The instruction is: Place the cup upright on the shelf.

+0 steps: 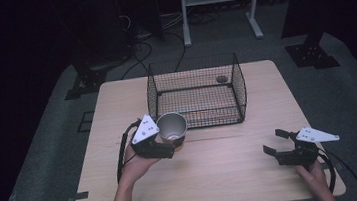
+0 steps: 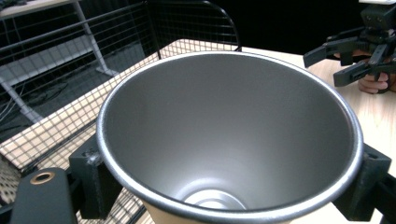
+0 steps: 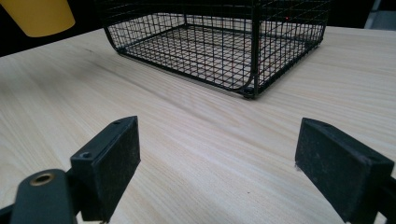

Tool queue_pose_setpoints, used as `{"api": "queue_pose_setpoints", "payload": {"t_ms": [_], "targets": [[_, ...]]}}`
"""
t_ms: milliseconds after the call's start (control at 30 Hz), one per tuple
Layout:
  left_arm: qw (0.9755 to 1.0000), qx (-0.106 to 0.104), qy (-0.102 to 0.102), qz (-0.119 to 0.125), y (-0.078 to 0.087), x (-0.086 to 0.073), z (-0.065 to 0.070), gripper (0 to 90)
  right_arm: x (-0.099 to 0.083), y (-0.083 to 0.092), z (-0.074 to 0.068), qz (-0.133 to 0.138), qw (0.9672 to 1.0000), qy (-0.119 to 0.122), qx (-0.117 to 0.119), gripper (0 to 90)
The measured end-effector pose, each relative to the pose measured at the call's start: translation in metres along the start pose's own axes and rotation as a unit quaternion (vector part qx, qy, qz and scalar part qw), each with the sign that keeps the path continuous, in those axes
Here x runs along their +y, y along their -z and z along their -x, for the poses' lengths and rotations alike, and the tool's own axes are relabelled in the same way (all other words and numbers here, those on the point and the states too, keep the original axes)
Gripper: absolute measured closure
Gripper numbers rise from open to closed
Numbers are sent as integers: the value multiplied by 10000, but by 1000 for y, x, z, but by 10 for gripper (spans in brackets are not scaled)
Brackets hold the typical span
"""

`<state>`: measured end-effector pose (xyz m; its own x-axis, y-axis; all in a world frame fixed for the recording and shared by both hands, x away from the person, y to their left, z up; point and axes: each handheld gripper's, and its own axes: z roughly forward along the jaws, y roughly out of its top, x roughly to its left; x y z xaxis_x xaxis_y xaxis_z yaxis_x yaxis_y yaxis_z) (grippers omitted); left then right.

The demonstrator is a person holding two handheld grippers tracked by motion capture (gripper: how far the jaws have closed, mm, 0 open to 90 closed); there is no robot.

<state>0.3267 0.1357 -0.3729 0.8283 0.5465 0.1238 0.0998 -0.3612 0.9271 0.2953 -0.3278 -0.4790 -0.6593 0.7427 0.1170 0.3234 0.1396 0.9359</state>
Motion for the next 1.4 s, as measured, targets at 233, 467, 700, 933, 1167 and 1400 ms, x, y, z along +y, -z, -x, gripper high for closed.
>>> {"api": "queue_pose_setpoints", "payload": {"t_ms": [233, 467, 700, 933, 1167, 1400], "targets": [[9999, -99, -63, 17, -8, 11, 0, 137, 0, 0, 0, -2, 10000, -10, 12, 130], [9997, -208, -85, 14, -17, 19, -1, 137, 0, 0, 0, 12, 10000, -25, 13, 131], [9994, -305, -138, 52, -25, 31, -1, 137, 0, 0, 0, 9, 10000, -24, 17, 130], [9990, -403, -167, 39, -34, 40, -2, 137, 0, 0, 0, 14, 10000, -29, 18, 130], [9988, -480, -113, 33, -42, 47, -9, 137, 0, 0, 0, 14, 10000, -44, 24, 130], [9986, -500, -151, -20, -50, 59, -16, 137, 0, 0, 0, 20, 10000, -25, 40, 131]]}}
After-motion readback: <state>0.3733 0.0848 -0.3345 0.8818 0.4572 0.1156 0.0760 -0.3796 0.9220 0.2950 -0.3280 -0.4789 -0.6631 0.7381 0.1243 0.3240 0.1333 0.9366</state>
